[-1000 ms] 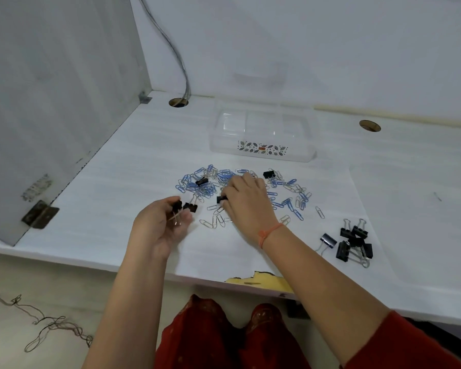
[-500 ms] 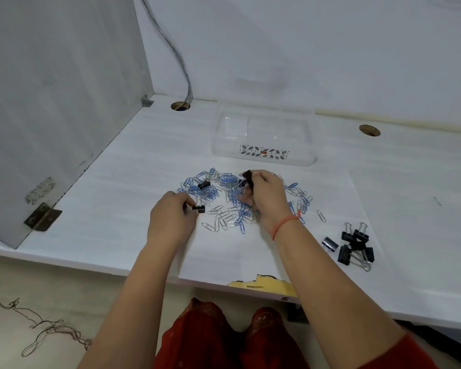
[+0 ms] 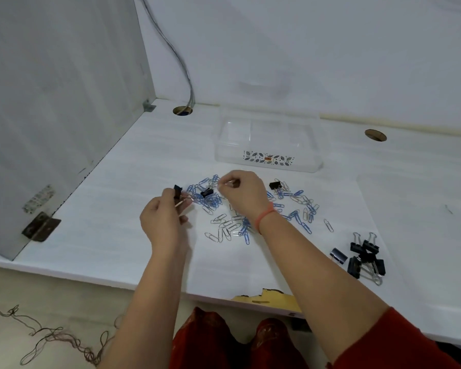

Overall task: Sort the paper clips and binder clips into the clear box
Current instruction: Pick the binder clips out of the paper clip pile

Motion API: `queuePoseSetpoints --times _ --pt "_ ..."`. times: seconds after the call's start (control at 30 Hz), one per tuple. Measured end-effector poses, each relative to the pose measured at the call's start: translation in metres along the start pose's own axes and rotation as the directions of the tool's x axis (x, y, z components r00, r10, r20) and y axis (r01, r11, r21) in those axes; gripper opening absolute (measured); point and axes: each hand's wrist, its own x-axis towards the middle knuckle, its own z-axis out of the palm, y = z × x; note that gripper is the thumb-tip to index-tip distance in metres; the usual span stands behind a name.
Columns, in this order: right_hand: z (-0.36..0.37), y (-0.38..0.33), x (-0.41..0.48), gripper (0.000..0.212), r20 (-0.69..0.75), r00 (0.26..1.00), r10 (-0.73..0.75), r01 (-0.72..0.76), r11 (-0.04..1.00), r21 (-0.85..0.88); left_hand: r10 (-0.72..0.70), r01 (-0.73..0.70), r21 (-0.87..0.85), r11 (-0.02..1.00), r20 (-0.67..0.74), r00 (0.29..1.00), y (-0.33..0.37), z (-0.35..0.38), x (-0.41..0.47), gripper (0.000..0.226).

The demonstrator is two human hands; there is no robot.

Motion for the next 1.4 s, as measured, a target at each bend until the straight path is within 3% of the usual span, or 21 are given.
queuePoseSetpoints --times 0.07,0.17,0.3,0.43,0.53,0.6,0.63,0.7,0.8,0.9,1.0,1.1,1.2,1.3,1.4 --pt "0.009 -0.004 0.006 0.016 0.08 0.988 -0.135 0.151 0.954 -0.26 -0.08 0.077 -0.078 0.994 -0.035 0.996 0.006 0.0 0.006 0.012" --pt "0.021 -0.007 0.012 0.015 0.142 0.974 -0.178 0.224 0.865 -0.449 -0.196 0.195 -0.209 0.958 0.018 0.98 0.016 0.003 0.009 0.01" --pt "0.033 -0.006 0.019 0.019 0.093 0.98 -0.173 0.197 0.849 -0.491 -0.244 0.254 -0.258 0.932 0.07 0.967 0.02 0.003 0.018 0.009" --pt "0.033 -0.007 0.019 0.024 0.184 0.958 -0.219 0.286 0.773 -0.566 -0.273 0.291 -0.261 0.92 0.104 0.956 0.014 -0.001 0.03 0.015" --pt "0.018 -0.008 0.015 0.026 0.189 0.974 -0.127 0.201 0.868 -0.454 -0.294 0.315 -0.189 0.93 0.131 0.947 0.012 0.0 0.034 0.012" --pt "0.0 -0.01 0.011 0.014 0.21 0.975 0.068 -0.024 0.979 -0.204 -0.309 0.329 -0.133 0.935 0.149 0.939 0.011 0.002 0.034 0.009" --pt "-0.009 -0.009 0.01 0.011 0.264 0.947 0.184 -0.179 0.983 -0.042 -0.313 0.333 -0.113 0.936 0.164 0.935 0.011 0.003 0.032 0.008" --pt "-0.028 -0.004 0.007 0.013 0.437 0.839 0.322 -0.466 0.841 0.274 -0.315 0.335 -0.076 0.939 0.205 0.927 0.01 0.006 0.027 0.015" --pt "-0.047 0.013 0.003 0.016 0.655 0.704 0.275 -0.695 0.457 0.555 -0.347 0.365 -0.031 0.931 0.244 0.906 0.01 0.012 0.02 0.023" --pt "-0.06 0.03 -0.007 0.027 0.717 0.69 0.099 -0.72 0.195 0.666 -0.33 0.316 0.095 0.944 0.267 0.905 0.008 0.022 0.012 0.009" --pt "-0.07 0.044 -0.016 0.038 0.676 0.737 0.004 -0.676 0.017 0.737 -0.154 0.054 0.273 0.96 0.359 0.92 0.001 0.036 0.006 0.011" --pt "-0.077 0.052 -0.022 0.03 0.56 0.823 0.095 -0.562 0.002 0.827 0.069 -0.333 0.493 0.804 0.478 0.876 -0.008 0.057 0.003 0.008" --pt "-0.082 0.053 -0.024 0.022 0.477 0.857 0.198 -0.494 0.046 0.868 0.185 -0.578 0.665 0.474 0.566 0.803 -0.015 0.074 0.004 0.019" --pt "-0.088 0.055 -0.019 0.01 0.443 0.838 0.318 -0.489 0.079 0.869 0.202 -0.709 0.676 0.203 0.679 0.705 -0.023 0.089 0.008 0.032" --pt "-0.092 0.056 -0.014 0.022 0.411 0.817 0.404 -0.494 0.122 0.861 0.167 -0.723 0.69 0.035 0.709 0.685 -0.027 0.099 0.011 0.026"
